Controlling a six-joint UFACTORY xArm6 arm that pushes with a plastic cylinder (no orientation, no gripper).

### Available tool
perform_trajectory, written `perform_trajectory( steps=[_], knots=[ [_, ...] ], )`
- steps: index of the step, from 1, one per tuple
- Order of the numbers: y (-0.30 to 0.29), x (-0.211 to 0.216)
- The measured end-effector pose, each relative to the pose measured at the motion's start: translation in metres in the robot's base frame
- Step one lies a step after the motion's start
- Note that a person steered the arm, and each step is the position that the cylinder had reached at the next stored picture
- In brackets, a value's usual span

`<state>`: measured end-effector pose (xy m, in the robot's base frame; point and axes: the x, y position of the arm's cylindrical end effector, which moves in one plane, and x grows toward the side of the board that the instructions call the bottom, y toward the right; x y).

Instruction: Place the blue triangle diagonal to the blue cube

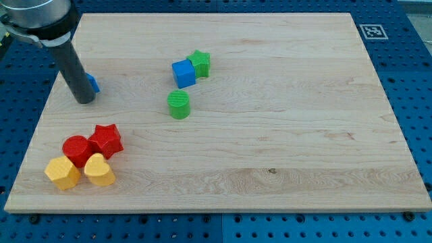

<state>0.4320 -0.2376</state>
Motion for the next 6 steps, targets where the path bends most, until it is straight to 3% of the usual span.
perform_trajectory(
  steps=[2, 4, 6],
  knots=[
    [-0.051, -0.002],
    [-0.048, -0.047],
    [-0.044, -0.032]
  ],
)
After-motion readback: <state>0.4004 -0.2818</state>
